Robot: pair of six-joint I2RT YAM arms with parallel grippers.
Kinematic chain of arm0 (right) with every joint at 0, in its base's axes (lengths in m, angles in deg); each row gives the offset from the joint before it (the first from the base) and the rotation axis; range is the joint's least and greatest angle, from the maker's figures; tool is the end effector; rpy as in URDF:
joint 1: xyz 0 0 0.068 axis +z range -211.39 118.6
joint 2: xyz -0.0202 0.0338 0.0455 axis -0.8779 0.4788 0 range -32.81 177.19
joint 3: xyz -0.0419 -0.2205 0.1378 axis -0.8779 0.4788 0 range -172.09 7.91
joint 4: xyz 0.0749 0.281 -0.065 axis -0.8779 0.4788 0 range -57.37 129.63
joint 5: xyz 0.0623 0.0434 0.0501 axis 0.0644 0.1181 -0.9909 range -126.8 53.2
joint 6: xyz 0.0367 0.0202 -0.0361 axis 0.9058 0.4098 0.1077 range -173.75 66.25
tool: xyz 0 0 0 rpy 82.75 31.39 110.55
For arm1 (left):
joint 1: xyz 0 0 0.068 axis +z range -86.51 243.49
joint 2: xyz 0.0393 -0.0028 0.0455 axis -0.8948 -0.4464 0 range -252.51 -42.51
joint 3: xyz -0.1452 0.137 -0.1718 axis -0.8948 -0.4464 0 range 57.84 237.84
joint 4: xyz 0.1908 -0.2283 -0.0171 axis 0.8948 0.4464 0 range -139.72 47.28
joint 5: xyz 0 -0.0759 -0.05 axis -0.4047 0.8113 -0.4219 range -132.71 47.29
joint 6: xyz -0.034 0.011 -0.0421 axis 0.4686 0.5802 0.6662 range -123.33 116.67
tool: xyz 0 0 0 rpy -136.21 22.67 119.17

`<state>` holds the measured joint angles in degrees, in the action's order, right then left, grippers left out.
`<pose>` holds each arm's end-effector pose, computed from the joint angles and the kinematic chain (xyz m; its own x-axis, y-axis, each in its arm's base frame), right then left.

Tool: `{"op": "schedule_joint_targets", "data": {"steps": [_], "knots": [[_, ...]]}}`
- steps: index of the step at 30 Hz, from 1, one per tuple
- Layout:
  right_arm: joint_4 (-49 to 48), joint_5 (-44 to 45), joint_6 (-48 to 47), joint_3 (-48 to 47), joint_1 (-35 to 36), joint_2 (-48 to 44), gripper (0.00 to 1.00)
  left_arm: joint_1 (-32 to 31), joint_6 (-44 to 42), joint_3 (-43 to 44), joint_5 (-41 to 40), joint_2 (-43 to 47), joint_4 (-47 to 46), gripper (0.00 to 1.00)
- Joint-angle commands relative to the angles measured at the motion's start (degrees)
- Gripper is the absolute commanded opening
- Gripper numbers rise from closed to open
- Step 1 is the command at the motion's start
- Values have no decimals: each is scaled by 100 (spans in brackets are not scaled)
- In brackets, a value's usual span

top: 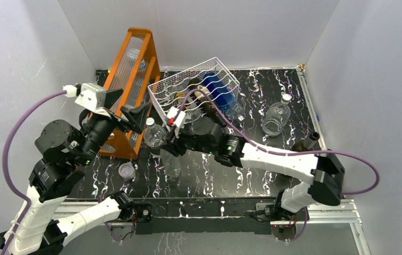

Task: Put the wine bottle on the wine rack

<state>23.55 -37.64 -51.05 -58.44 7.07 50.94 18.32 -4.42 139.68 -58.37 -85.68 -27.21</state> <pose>0.1432 0.3644 0.3225 -0.0972 -0.1177 -0.9883 -0.9319 0.3595 0.0488 0.0950 -0.0810 0.5423 0.2058 -0.1811 -0.9617 0.4963 0.8663 -0.0569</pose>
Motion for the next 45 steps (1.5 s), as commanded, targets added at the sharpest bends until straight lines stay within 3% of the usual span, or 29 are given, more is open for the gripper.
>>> {"op": "schedule_joint_targets", "data": {"steps": [1,13,20,27,34,45], "knots": [[-84,730,-5,212,-89,-826,0,-10,105,-377,27,164,179,98],[789,1854,1343,325,-917,-1499,0,-10,314,-1664,915,245,54,98],[978,2221,1985,421,-1090,-1868,0,-9,641,-2804,1740,227,-749,98],[1083,2032,2518,418,-1292,-2154,0,-7,742,-4009,2474,63,-2045,98],[1119,1877,2752,335,-1314,-2345,0,-10,718,-4214,2927,-654,-2436,98],[1342,1861,3181,129,-1323,-2612,0,-10,373,-4664,3273,-854,-2996,97]]}}
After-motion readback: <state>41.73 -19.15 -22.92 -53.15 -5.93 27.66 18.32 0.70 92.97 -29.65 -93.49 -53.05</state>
